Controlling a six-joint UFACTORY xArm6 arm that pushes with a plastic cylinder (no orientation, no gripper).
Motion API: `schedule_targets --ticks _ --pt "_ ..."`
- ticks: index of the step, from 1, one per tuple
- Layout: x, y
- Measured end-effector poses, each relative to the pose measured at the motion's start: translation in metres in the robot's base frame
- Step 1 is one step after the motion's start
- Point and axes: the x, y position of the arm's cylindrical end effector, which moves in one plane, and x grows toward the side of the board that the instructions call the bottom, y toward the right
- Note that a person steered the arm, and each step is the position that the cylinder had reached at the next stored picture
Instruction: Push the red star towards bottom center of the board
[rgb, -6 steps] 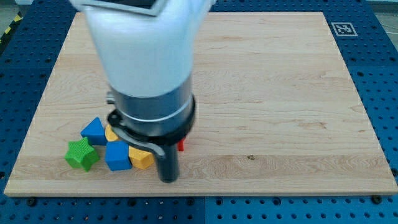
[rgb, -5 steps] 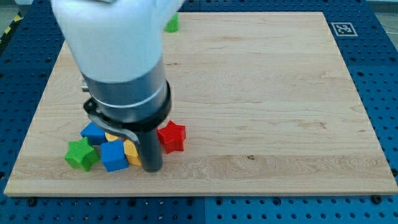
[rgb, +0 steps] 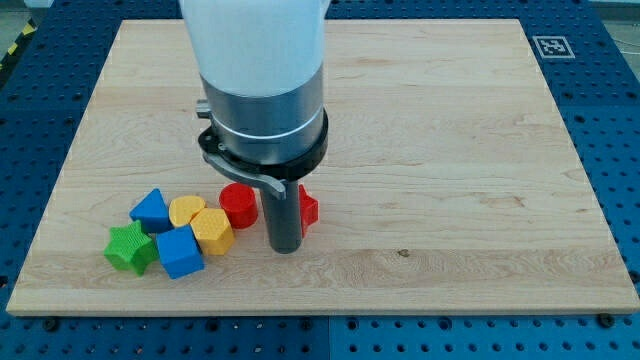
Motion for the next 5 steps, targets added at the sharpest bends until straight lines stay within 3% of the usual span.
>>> schedule_targets --ticks 2,5 --pt "-0.005 -0.017" --pt "-0.019 0.023"
